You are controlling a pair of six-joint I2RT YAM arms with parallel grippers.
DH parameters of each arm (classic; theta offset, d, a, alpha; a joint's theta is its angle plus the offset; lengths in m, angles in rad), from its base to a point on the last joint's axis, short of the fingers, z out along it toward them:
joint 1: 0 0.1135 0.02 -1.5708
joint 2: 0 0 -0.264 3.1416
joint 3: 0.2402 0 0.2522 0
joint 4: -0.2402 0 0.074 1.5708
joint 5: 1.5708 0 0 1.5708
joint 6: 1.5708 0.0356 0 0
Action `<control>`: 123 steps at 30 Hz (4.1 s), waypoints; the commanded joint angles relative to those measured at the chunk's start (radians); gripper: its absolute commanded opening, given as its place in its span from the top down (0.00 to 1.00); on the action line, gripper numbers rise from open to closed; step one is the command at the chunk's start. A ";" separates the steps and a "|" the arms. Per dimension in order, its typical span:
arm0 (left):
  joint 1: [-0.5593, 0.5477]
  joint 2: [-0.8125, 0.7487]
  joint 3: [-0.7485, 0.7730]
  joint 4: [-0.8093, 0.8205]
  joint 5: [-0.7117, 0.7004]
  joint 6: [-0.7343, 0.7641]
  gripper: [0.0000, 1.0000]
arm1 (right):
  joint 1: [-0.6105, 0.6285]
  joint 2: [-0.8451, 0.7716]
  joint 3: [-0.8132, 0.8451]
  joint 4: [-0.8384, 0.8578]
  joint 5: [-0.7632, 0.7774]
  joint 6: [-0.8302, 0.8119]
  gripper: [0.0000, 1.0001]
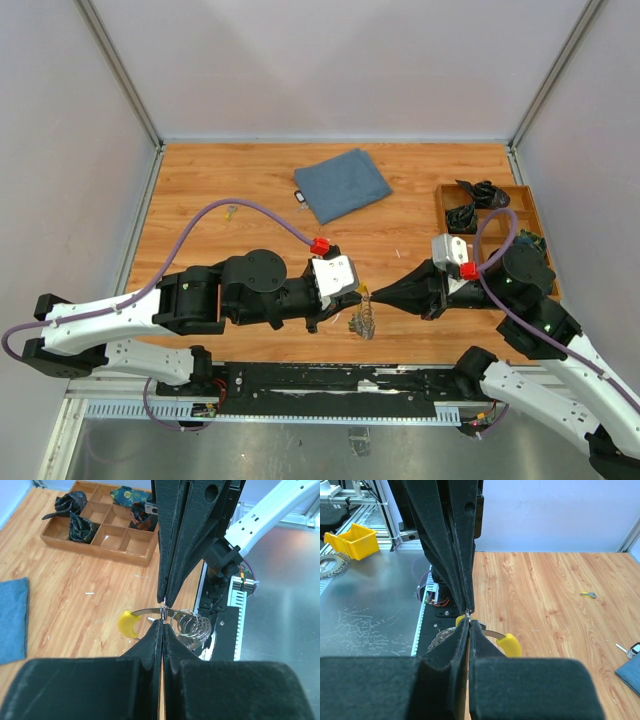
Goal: Put the keys on the keyring
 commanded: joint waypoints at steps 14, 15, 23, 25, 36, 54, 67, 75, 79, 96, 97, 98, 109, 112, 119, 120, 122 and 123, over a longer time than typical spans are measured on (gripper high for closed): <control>-0.009 -0.003 -0.015 0.060 -0.019 -0.003 0.99 | 0.014 -0.035 -0.011 0.190 0.039 0.092 1.00; -0.009 -0.003 -0.015 0.062 -0.019 -0.002 0.99 | 0.014 -0.035 -0.014 0.197 0.041 0.096 1.00; -0.009 -0.012 -0.022 0.085 -0.012 -0.005 0.75 | 0.015 -0.032 -0.022 0.206 0.041 0.103 1.00; -0.009 -0.022 -0.031 0.106 -0.007 -0.007 0.72 | 0.014 -0.032 -0.023 0.206 0.041 0.103 1.00; -0.009 -0.041 -0.077 0.219 0.017 -0.016 0.70 | 0.014 -0.028 -0.020 0.198 0.038 0.097 1.00; -0.009 -0.029 -0.057 0.176 0.011 -0.020 1.00 | 0.014 -0.032 0.030 0.025 0.067 -0.011 0.94; -0.009 0.269 0.349 -0.532 -0.112 -0.069 1.00 | 0.014 -0.045 -0.038 -0.131 0.165 -0.189 0.51; -0.009 0.374 0.425 -0.679 -0.153 -0.086 1.00 | 0.014 -0.135 -0.271 0.167 0.146 -0.142 0.54; -0.009 0.381 0.446 -0.679 -0.155 -0.074 1.00 | 0.029 -0.141 -0.347 0.258 0.104 -0.120 0.58; -0.009 0.370 0.443 -0.635 -0.121 -0.043 1.00 | 0.108 -0.097 -0.431 0.460 0.208 -0.048 0.73; -0.009 0.368 0.442 -0.630 -0.118 -0.042 1.00 | 0.108 -0.093 -0.431 0.463 0.203 -0.046 0.72; -0.009 0.363 0.441 -0.625 -0.115 -0.042 0.99 | 0.109 -0.086 -0.429 0.465 0.196 -0.046 0.72; -0.009 0.347 0.432 -0.608 -0.129 -0.037 0.99 | 0.127 -0.044 -0.422 0.468 0.141 -0.041 0.71; -0.009 0.345 0.432 -0.606 -0.131 -0.037 0.99 | 0.129 -0.043 -0.419 0.470 0.140 -0.039 0.71; -0.009 0.344 0.428 -0.602 -0.125 -0.035 0.99 | 0.132 -0.034 -0.412 0.478 0.151 -0.037 0.79; -0.009 0.343 0.428 -0.601 -0.124 -0.035 0.99 | 0.131 -0.033 -0.412 0.481 0.154 -0.036 0.80; -0.009 0.342 0.426 -0.599 -0.121 -0.036 0.99 | 0.131 -0.032 -0.413 0.490 0.160 -0.031 0.80; -0.009 0.342 0.425 -0.599 -0.121 -0.035 0.99 | 0.131 -0.032 -0.412 0.494 0.160 -0.030 0.79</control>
